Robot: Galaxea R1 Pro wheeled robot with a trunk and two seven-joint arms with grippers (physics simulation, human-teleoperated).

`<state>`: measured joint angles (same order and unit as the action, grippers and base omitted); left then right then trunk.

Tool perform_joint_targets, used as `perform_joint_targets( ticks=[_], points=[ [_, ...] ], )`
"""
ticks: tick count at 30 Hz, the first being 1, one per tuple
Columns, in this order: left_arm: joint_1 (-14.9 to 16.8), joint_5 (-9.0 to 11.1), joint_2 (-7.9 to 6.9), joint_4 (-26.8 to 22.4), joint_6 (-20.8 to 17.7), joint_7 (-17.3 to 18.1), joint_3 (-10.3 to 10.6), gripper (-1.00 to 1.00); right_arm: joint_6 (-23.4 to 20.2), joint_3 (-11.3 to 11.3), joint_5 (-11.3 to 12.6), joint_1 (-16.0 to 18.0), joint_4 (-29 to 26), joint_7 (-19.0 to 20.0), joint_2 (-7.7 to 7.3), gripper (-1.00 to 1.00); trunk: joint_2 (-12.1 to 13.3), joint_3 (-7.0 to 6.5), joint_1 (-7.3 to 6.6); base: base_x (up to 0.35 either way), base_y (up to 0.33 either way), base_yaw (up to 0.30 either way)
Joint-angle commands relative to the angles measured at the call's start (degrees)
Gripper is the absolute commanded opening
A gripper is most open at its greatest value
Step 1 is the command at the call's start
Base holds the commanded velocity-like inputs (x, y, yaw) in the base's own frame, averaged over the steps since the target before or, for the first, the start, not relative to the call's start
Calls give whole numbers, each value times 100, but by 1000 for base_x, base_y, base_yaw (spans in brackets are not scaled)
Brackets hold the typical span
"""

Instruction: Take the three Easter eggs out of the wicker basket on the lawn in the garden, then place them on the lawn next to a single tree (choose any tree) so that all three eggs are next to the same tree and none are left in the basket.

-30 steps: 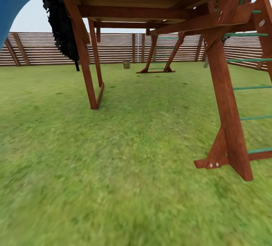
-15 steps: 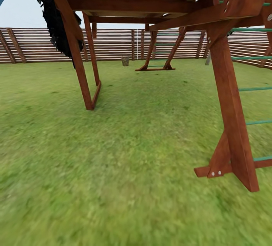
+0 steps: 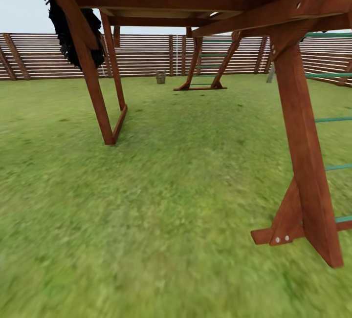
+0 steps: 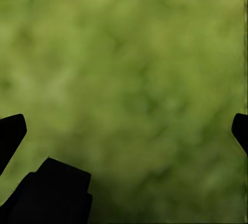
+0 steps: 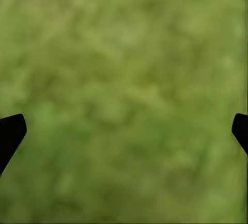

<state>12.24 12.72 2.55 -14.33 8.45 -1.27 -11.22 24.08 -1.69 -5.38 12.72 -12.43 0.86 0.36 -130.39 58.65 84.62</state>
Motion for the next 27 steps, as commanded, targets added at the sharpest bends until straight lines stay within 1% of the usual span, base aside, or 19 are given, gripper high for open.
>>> perform_joint_targets(
  ticks=[1, 4, 14, 19, 27],
  points=[
    [4, 35, 1, 1, 16, -13, 5, 100, 16, 4, -46, 3, 7, -7, 5, 100, -2, 8, 2, 307, -146, 109],
    [3, 37, 1, 1, 16, -13, 5, 100, 17, 10, -43, 3, 11, -7, 0, 100, -2, 16, 2, 307, -145, 203],
    [6, 37, -8, 1, 16, -13, 5, 100, 18, 18, -33, 3, 12, -7, 1, 100, -2, 19, 2, 307, -145, 276],
    [3, 37, -8, 1, 16, -13, 5, 100, 25, 19, -33, 3, 6, -7, -12, 100, -2, 19, 2, 307, -145, 55],
    [-37, 47, -26, 42, -27, -13, -19, 100, 0, 12, -27, 32, 56, -18, -19, 100, -1, 19, 2, 298, -56, 0]
  ],
)
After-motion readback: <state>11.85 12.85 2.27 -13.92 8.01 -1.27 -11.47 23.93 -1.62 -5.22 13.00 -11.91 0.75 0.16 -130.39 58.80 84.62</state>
